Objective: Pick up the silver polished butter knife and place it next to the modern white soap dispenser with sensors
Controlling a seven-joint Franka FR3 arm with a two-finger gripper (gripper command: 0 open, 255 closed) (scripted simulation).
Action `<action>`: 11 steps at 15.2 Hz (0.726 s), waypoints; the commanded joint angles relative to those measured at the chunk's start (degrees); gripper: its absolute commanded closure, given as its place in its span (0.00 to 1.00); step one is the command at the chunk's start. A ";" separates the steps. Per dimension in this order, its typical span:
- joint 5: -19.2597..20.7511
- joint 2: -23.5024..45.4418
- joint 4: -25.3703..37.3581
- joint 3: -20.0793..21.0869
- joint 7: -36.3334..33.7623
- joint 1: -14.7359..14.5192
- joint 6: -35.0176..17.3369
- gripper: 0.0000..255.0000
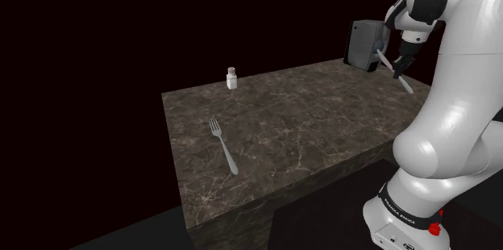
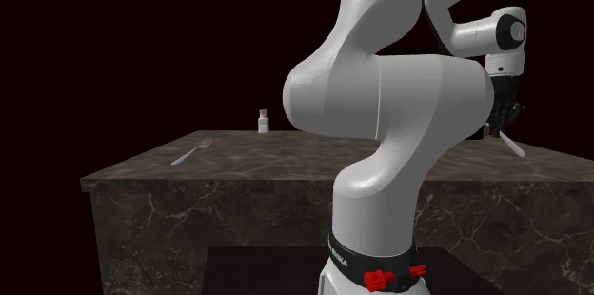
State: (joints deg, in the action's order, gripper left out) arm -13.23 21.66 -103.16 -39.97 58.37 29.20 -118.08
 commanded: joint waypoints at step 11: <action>-0.13 0.48 -0.48 0.08 0.18 0.13 -0.22 0.00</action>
State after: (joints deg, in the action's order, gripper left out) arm -13.37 22.13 -103.63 -39.88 58.55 29.33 -118.29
